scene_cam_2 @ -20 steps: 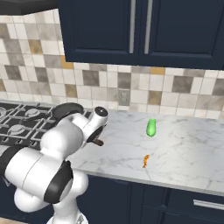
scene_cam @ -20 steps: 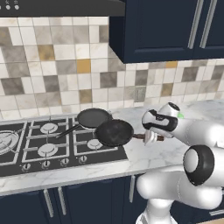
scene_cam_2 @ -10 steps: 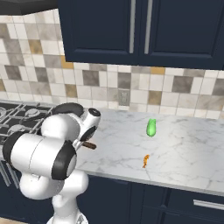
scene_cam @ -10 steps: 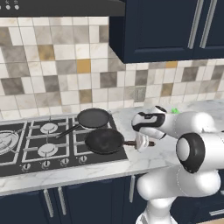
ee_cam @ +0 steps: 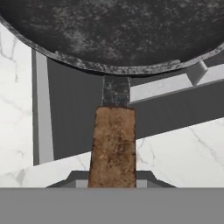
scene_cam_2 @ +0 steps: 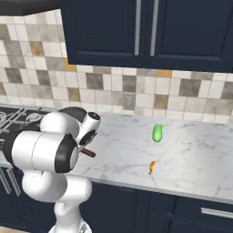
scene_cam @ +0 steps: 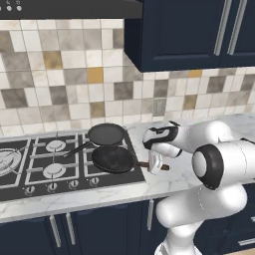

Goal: Place both pans onto different burners. Then place the corn and the shrimp on different pans.

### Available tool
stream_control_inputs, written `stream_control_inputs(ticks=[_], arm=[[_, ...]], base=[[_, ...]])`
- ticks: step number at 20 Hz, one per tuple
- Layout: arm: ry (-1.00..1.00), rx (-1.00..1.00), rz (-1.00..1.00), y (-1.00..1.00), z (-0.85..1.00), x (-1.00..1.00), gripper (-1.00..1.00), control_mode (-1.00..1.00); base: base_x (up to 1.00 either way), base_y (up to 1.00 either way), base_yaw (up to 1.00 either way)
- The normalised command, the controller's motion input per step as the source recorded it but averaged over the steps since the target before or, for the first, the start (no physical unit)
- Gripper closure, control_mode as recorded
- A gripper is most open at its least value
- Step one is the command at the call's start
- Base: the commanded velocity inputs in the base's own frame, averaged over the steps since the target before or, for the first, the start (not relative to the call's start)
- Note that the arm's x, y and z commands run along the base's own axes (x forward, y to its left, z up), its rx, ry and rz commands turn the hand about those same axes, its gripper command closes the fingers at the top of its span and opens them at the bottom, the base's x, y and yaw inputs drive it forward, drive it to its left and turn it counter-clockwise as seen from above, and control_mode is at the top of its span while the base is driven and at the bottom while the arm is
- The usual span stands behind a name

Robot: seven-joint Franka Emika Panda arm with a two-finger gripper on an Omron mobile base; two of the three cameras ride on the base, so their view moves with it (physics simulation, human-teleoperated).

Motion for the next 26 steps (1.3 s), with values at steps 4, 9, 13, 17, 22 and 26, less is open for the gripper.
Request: stream_control_inputs(ticks=[4, 9, 13, 17, 22, 26], arm=[[0.00, -0.05, -0.01, 0.00, 0.04, 0.00, 1.00, -1.00], [0.00, -0.11, -0.01, 0.00, 0.21, 0.00, 1.00, -1.00], [0.00, -0.11, -0.04, 0.00, 0.36, 0.00, 1.00, -1.00], [0.00, -0.08, -0.04, 0.00, 0.11, 0.00, 1.00, -1.00], [0.00, -0.03, -0.02, 0.00, -0.01, 0.17, 1.00, -1.00], [0.00, -0.04, -0.01, 0.00, -0.11, 0.27, 1.00, -1.00]], base=[[0.00, 0.00, 0.00], [0.00, 0.00, 0.00], [0.00, 0.00, 0.00], [0.00, 0.00, 0.00], [0.00, 0.00, 0.00], [0.00, 0.00, 0.00]])
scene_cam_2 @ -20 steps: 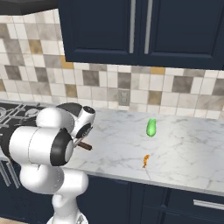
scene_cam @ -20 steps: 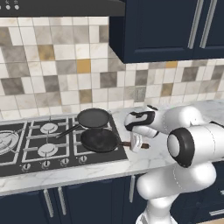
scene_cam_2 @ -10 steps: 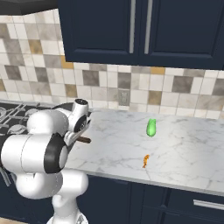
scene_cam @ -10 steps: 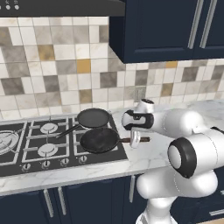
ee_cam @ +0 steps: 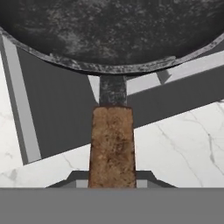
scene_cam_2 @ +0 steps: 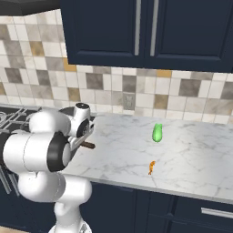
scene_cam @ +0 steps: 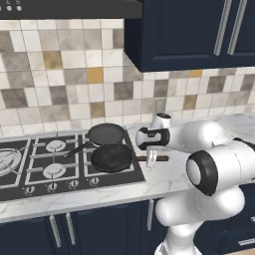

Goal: Place both pans onto different burners. Then place the corn and the shrimp on different pans.

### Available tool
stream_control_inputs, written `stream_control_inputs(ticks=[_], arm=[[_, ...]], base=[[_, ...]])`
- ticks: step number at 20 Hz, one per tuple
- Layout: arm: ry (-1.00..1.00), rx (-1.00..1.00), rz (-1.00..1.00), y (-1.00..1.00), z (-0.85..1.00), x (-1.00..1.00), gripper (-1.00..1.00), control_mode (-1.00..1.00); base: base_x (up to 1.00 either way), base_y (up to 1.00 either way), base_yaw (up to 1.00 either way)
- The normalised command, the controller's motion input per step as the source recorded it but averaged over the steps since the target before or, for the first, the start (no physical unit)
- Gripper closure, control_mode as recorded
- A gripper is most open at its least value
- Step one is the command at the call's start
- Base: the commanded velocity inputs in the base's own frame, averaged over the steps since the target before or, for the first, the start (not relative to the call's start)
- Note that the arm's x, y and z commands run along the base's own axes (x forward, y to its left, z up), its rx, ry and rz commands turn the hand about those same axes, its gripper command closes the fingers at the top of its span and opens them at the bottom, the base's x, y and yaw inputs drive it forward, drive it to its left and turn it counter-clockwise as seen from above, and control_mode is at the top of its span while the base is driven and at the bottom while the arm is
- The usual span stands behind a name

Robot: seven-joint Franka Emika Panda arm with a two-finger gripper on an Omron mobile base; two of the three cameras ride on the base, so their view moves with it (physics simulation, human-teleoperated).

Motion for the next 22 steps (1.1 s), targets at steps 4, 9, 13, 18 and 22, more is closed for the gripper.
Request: stream_control_inputs(ticks=[4, 9, 13, 18, 22], arm=[[0.00, 0.00, 0.00, 0.00, -0.07, 0.00, 1.00, -1.00], [0.00, -0.04, 0.00, 0.00, -0.21, 0.00, 1.00, -1.00], [0.00, -0.10, 0.00, 0.00, -0.33, 0.00, -1.00, -1.00], [-0.01, -0.04, 0.00, -0.10, 0.06, 0.00, -1.00, -1.00], [-0.06, 0.00, 0.00, -0.13, 0.47, 0.00, -1.00, -1.00]], base=[[0.00, 0.00, 0.00], [0.00, 0.00, 0.00], [0.00, 0.00, 0.00], [0.00, 0.00, 0.00], [0.00, 0.00, 0.00]])
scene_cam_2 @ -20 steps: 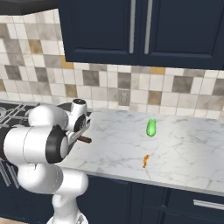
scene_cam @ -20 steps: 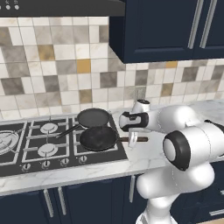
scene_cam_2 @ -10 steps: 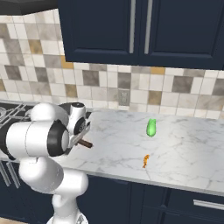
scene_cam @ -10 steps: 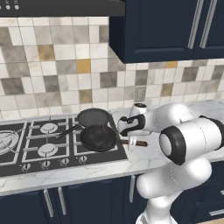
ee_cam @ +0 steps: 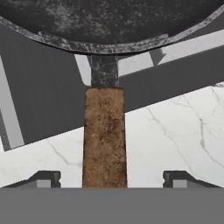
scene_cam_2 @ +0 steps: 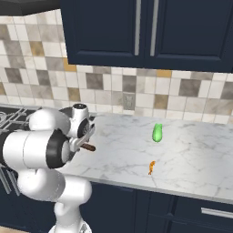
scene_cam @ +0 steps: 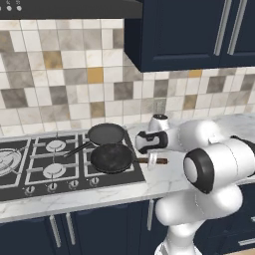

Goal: Place both pans onto different burners. Then place the corn and the shrimp on different pans.

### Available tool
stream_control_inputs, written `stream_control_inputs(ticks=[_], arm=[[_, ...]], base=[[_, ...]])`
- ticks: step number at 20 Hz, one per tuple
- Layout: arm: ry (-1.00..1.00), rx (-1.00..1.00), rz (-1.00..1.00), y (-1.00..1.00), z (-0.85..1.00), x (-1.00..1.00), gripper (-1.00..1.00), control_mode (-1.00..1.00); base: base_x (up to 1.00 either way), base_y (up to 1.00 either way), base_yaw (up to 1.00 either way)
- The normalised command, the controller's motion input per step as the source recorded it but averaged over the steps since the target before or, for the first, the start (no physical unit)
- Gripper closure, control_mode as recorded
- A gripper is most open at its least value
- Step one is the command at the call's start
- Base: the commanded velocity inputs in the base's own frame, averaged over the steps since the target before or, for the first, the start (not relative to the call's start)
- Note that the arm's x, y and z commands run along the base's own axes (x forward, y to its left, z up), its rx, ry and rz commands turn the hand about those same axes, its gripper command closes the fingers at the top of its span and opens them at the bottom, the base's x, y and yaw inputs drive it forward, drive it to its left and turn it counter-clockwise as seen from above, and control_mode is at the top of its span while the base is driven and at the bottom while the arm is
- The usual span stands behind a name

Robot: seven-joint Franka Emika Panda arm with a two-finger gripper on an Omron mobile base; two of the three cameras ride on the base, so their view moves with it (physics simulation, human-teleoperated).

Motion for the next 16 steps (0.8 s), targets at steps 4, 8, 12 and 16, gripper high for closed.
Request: stream_control_inputs(ticks=[4, 8, 12, 16], arm=[[-0.06, 0.00, 0.00, -0.08, 0.64, 0.00, -1.00, -1.00], [-0.05, 0.00, 0.00, -0.05, 0.48, -0.02, -1.00, -1.00], [-0.05, -0.04, -0.13, -0.16, 0.06, -0.25, -1.00, -1.00], [-0.09, -0.08, -0.29, -0.27, 0.12, -0.36, -1.00, -1.00]], base=[[0.00, 0.00, 0.00], [0.00, 0.00, 0.00], [0.00, 0.00, 0.00], [0.00, 0.00, 0.00]])
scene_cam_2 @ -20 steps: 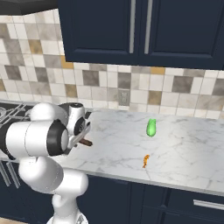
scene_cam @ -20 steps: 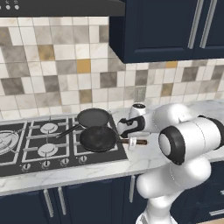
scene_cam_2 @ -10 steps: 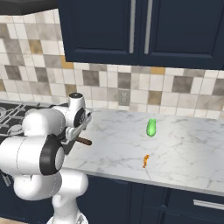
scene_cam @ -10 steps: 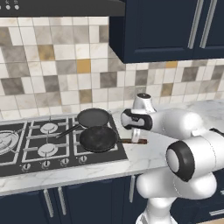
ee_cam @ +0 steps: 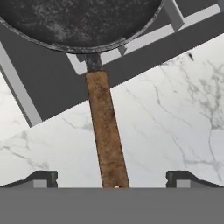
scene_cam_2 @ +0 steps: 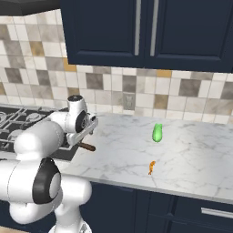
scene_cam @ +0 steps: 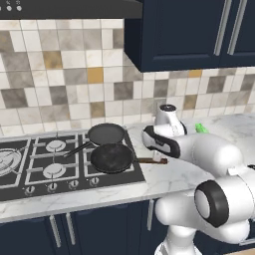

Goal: Place both pans onto different burners. Then place the corn and the shrimp on different pans.

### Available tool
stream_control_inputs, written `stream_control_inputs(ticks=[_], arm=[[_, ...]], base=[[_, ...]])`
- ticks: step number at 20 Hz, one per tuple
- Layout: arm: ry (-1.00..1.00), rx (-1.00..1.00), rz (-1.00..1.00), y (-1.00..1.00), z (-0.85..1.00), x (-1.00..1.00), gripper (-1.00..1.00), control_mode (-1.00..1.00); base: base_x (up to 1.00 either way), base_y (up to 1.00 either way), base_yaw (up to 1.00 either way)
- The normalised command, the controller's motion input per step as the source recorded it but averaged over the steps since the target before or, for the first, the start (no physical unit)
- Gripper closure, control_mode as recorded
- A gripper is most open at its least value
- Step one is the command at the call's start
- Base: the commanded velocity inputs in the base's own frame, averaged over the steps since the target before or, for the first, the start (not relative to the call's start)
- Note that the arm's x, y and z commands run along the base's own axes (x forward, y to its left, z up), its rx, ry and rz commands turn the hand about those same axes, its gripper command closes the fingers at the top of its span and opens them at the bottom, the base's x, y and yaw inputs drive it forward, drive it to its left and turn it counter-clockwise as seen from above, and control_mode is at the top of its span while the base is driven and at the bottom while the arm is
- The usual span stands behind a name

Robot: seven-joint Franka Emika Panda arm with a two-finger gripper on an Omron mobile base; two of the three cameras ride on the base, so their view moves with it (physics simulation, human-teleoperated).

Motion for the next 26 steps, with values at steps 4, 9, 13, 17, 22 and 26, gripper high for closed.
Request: stream_control_inputs(ticks=[4, 9, 13, 17, 22, 26], arm=[[-0.10, -0.03, -0.32, -0.33, 0.09, -0.25, -1.00, -1.00], [-0.09, 0.00, -0.34, -0.43, 0.03, -0.20, -1.00, -1.00], [-0.08, 0.00, -0.38, -0.52, 0.08, -0.13, -1.00, -1.00], [-0.06, 0.00, -0.39, -0.59, 0.18, 0.00, -1.00, -1.00], [-0.01, 0.04, -0.29, -0.65, 0.10, 0.00, -1.00, -1.00], [0.00, 0.12, -0.25, -0.73, 0.00, 0.00, -1.00, -1.00]], base=[[0.00, 0.00, 0.00], [0.00, 0.00, 0.00], [0.00, 0.00, 0.00], [0.00, 0.00, 0.00], [0.00, 0.00, 0.00], [0.00, 0.00, 0.00]])
